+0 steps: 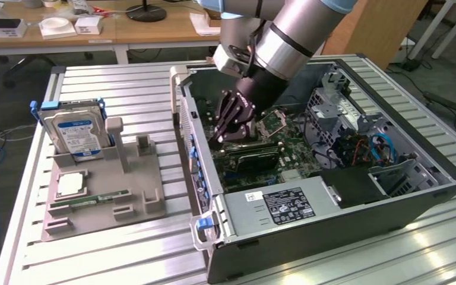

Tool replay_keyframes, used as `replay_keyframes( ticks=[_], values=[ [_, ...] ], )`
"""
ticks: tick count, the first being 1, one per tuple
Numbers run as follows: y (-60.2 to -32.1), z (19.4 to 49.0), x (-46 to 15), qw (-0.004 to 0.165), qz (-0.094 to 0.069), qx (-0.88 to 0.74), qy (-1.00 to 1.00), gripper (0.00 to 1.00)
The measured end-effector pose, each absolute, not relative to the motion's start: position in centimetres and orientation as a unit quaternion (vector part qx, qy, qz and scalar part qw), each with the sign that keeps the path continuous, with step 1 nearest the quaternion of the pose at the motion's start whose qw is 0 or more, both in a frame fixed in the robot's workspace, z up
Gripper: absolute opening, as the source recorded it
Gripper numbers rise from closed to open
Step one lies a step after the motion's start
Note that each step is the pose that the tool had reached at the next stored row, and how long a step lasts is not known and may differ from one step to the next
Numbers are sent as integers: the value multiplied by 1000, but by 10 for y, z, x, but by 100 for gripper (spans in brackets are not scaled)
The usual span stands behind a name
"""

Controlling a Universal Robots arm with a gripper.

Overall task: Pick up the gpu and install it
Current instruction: 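Press down on the gpu until it lock into place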

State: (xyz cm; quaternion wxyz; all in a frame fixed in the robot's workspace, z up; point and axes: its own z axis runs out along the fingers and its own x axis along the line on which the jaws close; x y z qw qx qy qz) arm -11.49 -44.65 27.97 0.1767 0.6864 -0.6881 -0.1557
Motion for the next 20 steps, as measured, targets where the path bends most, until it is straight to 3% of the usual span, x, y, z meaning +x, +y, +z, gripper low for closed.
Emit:
replay_keyframes(
  ticks=[20],
  values=[
    [-448, 274, -117, 183, -162, 685, -686, 10]
  ],
)
